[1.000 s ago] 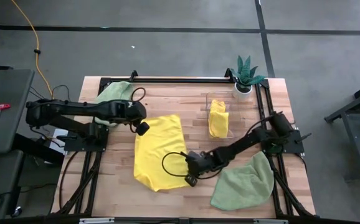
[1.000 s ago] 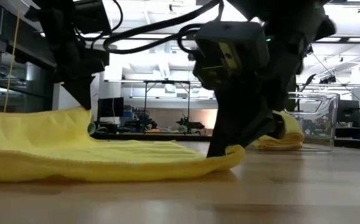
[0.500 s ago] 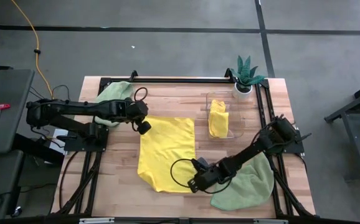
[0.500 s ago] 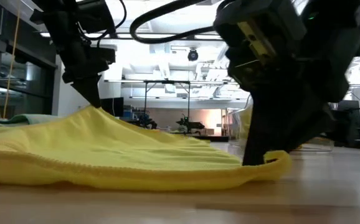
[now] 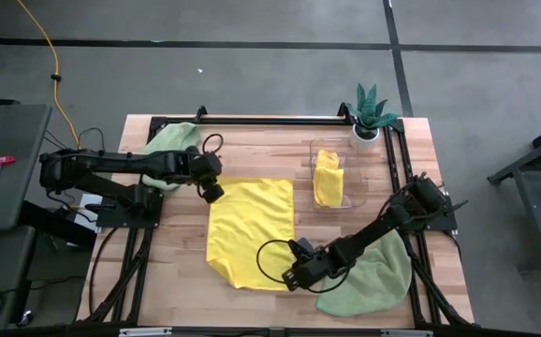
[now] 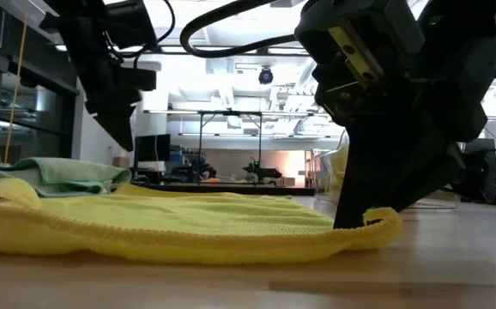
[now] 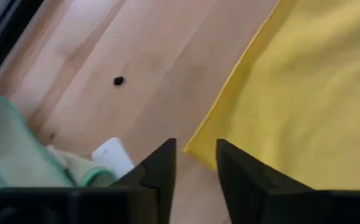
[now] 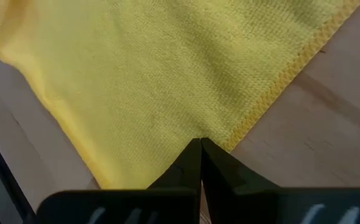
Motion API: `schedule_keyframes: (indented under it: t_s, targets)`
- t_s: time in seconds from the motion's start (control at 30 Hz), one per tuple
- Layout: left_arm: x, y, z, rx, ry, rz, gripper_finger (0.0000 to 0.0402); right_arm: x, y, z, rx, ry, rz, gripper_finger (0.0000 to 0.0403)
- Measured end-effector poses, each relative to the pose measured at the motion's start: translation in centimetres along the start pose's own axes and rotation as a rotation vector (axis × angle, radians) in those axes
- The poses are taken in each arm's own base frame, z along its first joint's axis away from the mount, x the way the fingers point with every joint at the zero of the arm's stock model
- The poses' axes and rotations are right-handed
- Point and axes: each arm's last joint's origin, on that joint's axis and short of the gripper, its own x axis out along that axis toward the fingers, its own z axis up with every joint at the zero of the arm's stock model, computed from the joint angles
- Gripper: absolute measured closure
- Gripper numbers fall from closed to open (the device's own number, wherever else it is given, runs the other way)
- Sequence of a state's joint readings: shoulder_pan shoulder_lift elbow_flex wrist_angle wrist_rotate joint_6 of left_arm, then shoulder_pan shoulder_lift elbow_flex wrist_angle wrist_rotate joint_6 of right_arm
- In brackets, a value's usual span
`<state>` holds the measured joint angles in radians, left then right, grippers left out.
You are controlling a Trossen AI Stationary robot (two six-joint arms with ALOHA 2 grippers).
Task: Fold microfiber towels
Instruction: Fold the yellow microfiber towel
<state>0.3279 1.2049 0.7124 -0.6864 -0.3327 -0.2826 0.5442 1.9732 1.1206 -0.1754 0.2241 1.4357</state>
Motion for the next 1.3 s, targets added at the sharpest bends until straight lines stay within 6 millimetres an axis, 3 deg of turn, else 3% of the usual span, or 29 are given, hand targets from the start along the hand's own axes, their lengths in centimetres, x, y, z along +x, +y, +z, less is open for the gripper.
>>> schedule_keyframes:
  t_s: [0.27, 0.43, 0.6, 0.73, 1.0, 1.3]
  targets:
    - [-0.8, 0.4, 0.2, 0.050, 0.029, 0.079, 0.0210, -0.2, 0.0, 0.1, -0.031, -0.001, 0.001, 0.0403]
    - [-2.8, -0.2, 1.6, 0.027, -0.018, -0.118, 0.0189, -1.8, -0.2, 0.9, -0.099, 0.003, -0.045, 0.0403]
    - [-4.8, -2.5, 1.4, 0.061, -0.116, -0.348, 0.0189, -3.6, -0.5, 2.1, -0.171, -0.003, -0.092, 0.0403]
    - [-5.5, -5.5, -0.4, 0.136, -0.173, -0.462, 0.0189, -4.7, 0.0, 3.1, -0.259, -0.021, -0.051, 0.0403]
    - [-5.2, -11.3, -6.0, 0.132, -0.163, -0.689, 0.0189, -4.8, 0.0, 4.7, -0.343, -0.047, -0.039, 0.0403]
    - [-2.2, -14.9, -9.7, 0.078, -0.033, -0.524, 0.0228, -4.6, -0.1, 5.8, -0.386, -0.063, -0.035, 0.0403]
